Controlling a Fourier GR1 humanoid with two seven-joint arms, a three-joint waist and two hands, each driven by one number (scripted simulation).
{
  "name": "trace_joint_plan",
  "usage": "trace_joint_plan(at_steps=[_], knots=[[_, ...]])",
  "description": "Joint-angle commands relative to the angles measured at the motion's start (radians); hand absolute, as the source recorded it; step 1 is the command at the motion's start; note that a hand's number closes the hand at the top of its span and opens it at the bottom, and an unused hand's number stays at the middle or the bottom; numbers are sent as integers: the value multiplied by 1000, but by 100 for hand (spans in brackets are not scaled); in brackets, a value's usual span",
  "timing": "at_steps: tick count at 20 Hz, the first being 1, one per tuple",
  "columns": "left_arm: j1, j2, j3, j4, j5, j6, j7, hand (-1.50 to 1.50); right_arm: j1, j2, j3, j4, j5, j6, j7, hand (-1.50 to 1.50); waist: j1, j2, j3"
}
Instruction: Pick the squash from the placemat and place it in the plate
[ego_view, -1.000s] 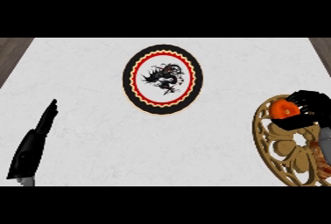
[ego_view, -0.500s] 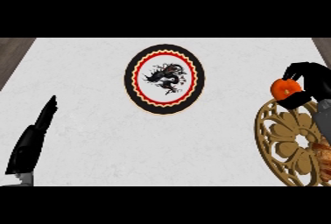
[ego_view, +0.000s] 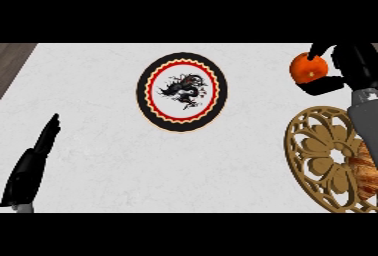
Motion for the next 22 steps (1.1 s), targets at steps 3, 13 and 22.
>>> trace_joint_plan(at_steps=[3,13,22], knots=[[7,3,26,6,-1,2,-21,0,-14,77,35,-207,-53,97,18,150,-16,-3,-1],[-3,-42,-11,-26,-43,10,18,0,-238,319,88,-89,16,109,181,150,5,4,-1],[-20,-28,7,-10,-39,-18,7,0,-388,501,79,246,61,69,201,150,13,8,-1]])
